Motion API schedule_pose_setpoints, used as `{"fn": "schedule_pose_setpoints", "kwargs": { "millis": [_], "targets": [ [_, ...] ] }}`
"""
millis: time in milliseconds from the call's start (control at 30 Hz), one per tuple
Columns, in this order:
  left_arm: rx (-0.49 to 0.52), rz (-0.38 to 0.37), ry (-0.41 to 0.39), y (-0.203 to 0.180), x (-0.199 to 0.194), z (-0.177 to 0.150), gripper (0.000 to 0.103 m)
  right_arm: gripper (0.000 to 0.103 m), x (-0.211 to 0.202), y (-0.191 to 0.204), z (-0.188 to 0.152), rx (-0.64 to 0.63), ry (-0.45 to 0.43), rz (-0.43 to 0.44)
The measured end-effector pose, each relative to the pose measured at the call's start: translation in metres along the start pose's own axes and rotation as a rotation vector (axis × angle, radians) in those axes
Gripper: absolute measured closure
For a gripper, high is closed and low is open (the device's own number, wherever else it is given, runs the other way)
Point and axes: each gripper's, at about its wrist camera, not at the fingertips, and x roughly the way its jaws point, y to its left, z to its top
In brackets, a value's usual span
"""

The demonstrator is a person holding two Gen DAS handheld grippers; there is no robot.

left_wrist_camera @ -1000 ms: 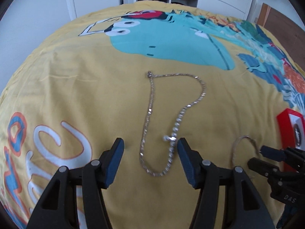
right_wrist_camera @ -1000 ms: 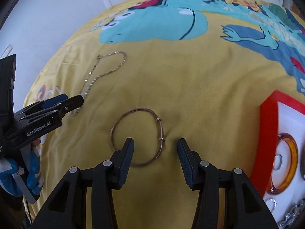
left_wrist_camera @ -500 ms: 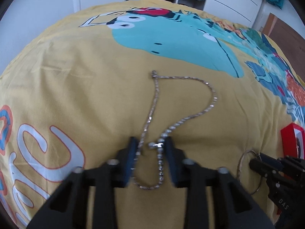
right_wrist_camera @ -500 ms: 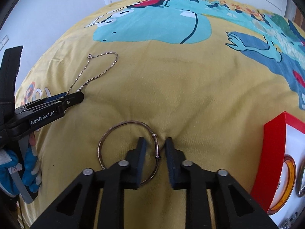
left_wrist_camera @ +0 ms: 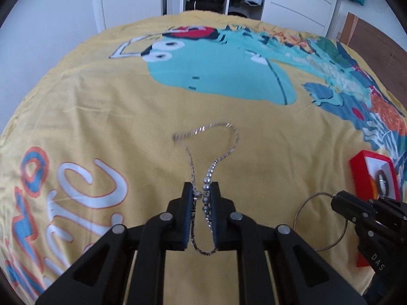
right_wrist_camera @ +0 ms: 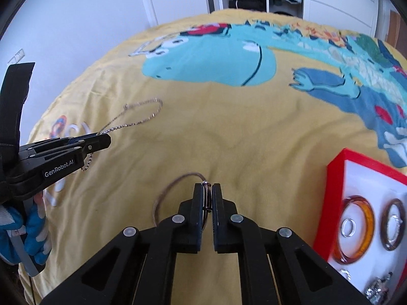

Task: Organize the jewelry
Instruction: 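Grasp the silver chain necklace with the left tool while the right tool grasps the gold bangle, then carry the necklace and bangle into the red box and open both tools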

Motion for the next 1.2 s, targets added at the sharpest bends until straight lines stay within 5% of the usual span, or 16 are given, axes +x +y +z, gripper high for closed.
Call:
{"fn": "schedule_pose_setpoints", "kwargs": {
  "millis": [633,933,1200],
  "targets": [
    [0.057,0.011,-0.140,-0.028,-0.155,-0.012,0.091,0.096,-0.150,0.023,-0.013,-0.055,-0.160,-0.041],
    [0.112,-0.074,-0.194,-0.092,-0.193,-0.004,0.091,0.096,-0.216,-0.031,-0.021,0.003,-0.254,-0.116],
    [0.200,-0.212,-0.144,-0.184,-0.169,-0.013,0.091,0.096,-0.220,-0.113,-0.040,0.089,-0.246,-0.197]
  ]
}}
